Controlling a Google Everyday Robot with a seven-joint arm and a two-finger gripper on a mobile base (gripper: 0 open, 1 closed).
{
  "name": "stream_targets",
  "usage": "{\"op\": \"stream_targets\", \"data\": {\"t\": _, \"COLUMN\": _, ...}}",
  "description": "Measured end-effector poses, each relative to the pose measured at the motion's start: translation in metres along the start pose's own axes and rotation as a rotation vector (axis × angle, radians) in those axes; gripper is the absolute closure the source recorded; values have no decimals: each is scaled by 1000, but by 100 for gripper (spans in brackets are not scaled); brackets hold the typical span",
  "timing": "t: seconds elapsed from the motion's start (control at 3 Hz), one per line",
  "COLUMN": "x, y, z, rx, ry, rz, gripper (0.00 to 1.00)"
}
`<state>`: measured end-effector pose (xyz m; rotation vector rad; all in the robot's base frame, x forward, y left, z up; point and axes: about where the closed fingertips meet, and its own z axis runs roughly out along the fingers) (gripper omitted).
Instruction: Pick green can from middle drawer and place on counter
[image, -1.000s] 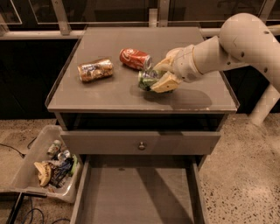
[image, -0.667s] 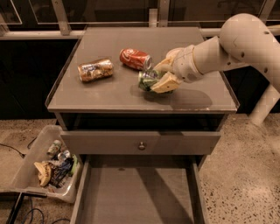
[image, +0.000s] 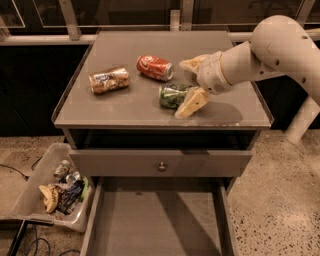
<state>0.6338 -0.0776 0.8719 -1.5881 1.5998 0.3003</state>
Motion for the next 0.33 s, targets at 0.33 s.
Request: {"op": "stream_targets", "data": {"t": 0.33, "x": 0, "y": 0, "z": 0, "rx": 0, "ry": 0, "rz": 0, "gripper": 0}}
